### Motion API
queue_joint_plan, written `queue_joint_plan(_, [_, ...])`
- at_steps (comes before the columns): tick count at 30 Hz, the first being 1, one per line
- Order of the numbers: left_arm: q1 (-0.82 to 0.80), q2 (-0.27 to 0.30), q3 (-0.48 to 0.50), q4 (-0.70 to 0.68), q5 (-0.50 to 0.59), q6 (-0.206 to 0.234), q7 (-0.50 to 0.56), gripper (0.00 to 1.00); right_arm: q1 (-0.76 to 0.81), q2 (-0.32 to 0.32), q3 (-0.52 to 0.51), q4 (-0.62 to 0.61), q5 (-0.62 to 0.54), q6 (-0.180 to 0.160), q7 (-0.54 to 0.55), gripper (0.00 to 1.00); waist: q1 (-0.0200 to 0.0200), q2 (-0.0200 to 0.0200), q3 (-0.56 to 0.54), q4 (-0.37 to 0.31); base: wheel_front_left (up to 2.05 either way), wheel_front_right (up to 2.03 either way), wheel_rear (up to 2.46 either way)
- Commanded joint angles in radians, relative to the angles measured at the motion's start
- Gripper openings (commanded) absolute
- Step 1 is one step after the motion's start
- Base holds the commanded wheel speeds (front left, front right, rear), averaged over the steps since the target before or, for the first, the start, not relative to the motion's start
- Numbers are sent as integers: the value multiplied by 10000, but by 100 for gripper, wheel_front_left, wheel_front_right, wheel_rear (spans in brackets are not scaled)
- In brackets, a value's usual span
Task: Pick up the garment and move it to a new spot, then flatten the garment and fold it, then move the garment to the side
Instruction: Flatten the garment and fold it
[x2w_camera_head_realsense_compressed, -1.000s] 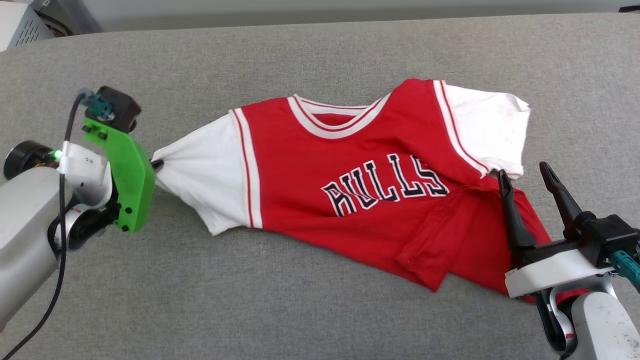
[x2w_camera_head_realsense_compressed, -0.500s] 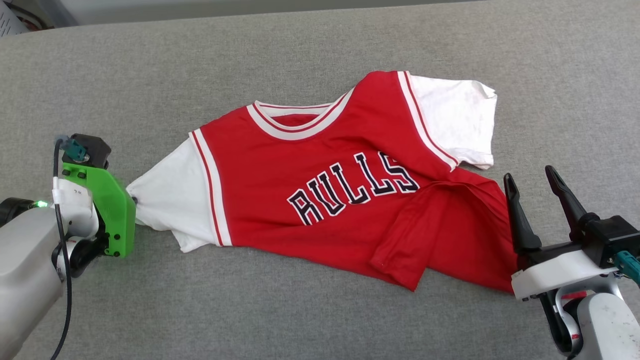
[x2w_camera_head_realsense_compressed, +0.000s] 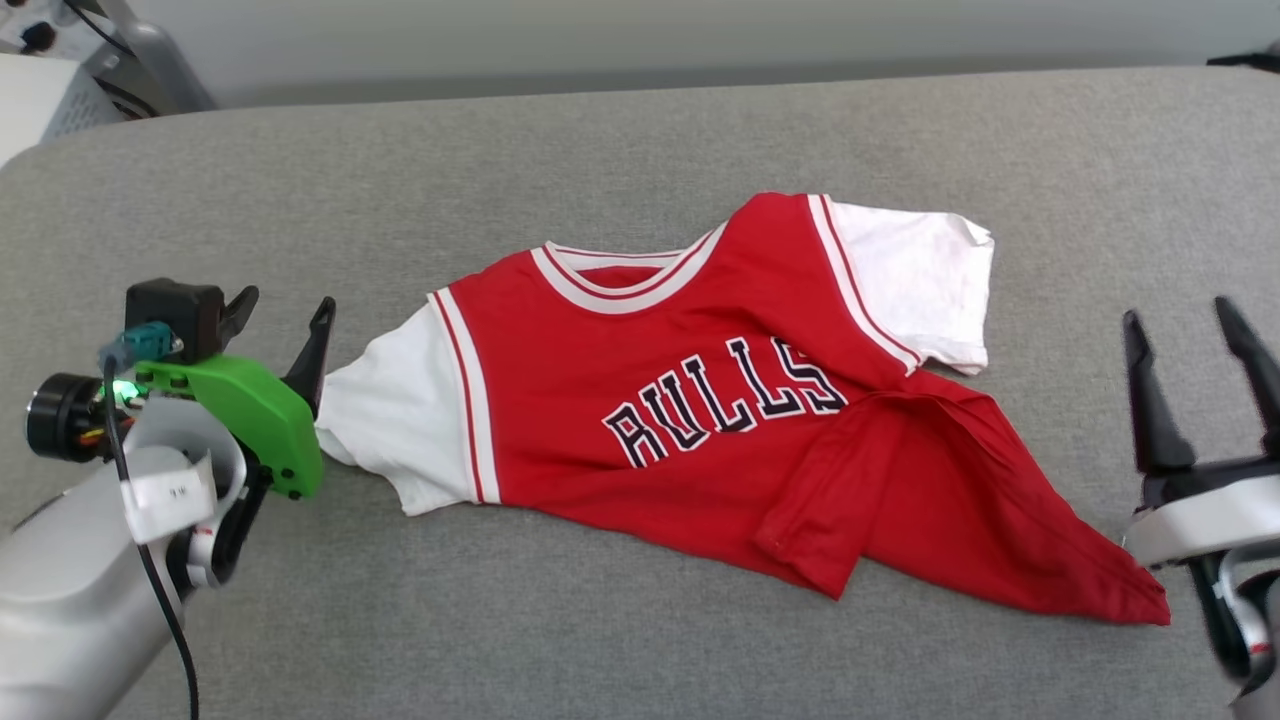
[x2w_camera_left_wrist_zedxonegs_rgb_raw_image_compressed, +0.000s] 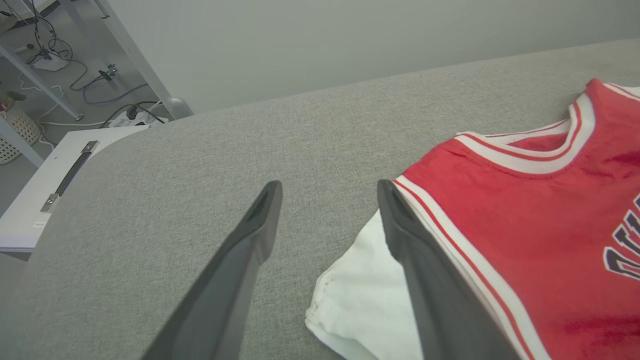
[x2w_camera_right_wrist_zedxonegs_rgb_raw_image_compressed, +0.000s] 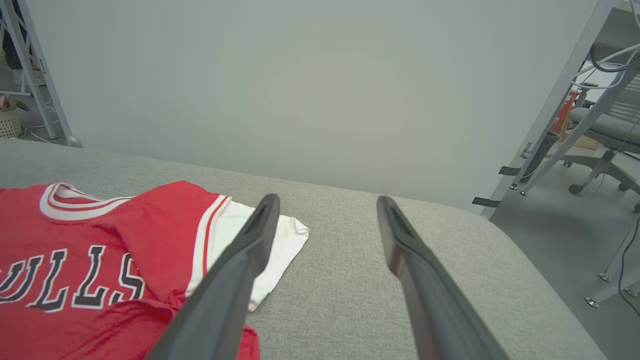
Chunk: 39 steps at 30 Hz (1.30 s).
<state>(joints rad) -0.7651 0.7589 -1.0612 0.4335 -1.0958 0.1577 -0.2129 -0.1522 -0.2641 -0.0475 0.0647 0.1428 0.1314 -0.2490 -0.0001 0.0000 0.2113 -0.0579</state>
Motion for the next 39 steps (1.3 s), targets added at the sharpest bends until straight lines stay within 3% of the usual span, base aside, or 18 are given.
queue_joint_plan(1, [329,85,114,-289,127,284,-187,100,-292,-127,-96,-216,-123,-7,98,100,1,0,-270,252,0,0,0])
queue_joint_plan(6, [1314,81,1279,-1958,813,1780,-477,100,-1464,-988,-278,-590,310,-7,1056,100,1,0,-316,500,0,0,0])
queue_joint_plan(9, [2159,-285,2452,-2958,1730,2491,-483,100,-2171,-1666,-76,-538,765,-7,2024,100,1,0,-214,692,0,0,0])
queue_joint_plan(15, [3988,-1157,4387,-4249,3658,3146,-486,100,-3562,-3042,914,279,2643,-7,4476,100,1,0,131,1102,0,0,0])
queue_joint_plan(21, [5070,-2131,5719,-5025,5179,2986,-487,100,-4821,-4233,2061,1241,4596,-7,7125,100,1,0,805,1510,0,0,0])
queue_joint_plan(28, [5407,-3241,6731,-5293,6322,2198,-487,100,-6138,-4777,3310,2155,6188,-7,10333,100,1,0,1828,1837,0,0,0])
queue_joint_plan(33, [5234,-3904,7292,-5149,6910,1528,-488,100,-6913,-4743,3960,2669,6121,-7,11148,100,1,0,2434,2008,0,0,0])
queue_joint_plan(39, [5105,-4543,7873,-5046,7527,916,-488,100,-7284,-4533,4457,3600,5891,-7,10987,100,1,0,2910,2187,0,0,0])
